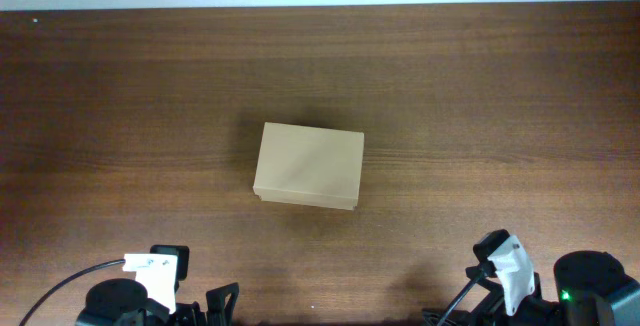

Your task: Pack container

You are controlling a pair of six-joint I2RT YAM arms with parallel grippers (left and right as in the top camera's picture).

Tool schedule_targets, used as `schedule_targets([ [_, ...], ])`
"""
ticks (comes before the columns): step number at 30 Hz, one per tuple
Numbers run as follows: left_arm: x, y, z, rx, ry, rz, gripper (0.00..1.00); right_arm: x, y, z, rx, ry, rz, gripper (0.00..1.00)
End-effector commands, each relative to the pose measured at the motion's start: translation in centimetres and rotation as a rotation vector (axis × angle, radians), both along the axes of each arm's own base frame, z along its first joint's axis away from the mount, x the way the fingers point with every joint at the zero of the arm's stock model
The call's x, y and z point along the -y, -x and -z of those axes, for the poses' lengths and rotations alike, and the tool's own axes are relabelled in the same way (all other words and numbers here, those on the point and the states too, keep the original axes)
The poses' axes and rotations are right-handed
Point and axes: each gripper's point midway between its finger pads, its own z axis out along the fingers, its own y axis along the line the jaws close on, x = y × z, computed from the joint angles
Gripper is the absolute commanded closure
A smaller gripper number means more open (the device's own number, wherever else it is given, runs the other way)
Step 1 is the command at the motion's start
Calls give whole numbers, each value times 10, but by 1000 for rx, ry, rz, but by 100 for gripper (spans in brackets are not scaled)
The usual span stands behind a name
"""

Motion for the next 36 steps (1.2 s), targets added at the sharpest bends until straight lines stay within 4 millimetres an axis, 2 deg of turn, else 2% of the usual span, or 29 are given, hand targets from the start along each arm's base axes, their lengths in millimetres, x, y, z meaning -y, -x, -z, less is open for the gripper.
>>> schedule_targets([
  [1, 1, 2, -3, 15, 0, 21, 0, 2, 0, -3, 19, 5, 3, 1],
  [7, -2, 4, -2, 19, -7, 10, 0, 2, 0, -3, 19, 5, 3, 1],
  [9, -2, -7, -13, 91, -6, -4, 0, 2, 0, -3, 19, 5, 3, 1],
  [12, 2, -33, -46, 283, 15, -4, 0, 2, 0, -3, 19, 5, 3, 1],
  [14, 2, -43, -62, 379, -8, 15, 0, 2, 0, -3, 19, 5, 3, 1],
  [16, 0, -48, -69, 448, -65, 49, 0, 2, 0, -3, 19, 5, 3, 1],
  [19, -5, -50, -70, 519, -172, 102, 0, 2, 0, -3, 19, 5, 3, 1],
  [23, -12, -55, -62, 609, -309, 143, 0, 2, 0, -3, 19, 5, 3, 1],
  [28, -19, -71, -43, 673, -340, 90, 0, 2, 0, -3, 19, 5, 3, 1],
  [36, -19, -103, 21, 677, -344, 73, 0, 2, 0, -3, 19, 5, 3, 1],
])
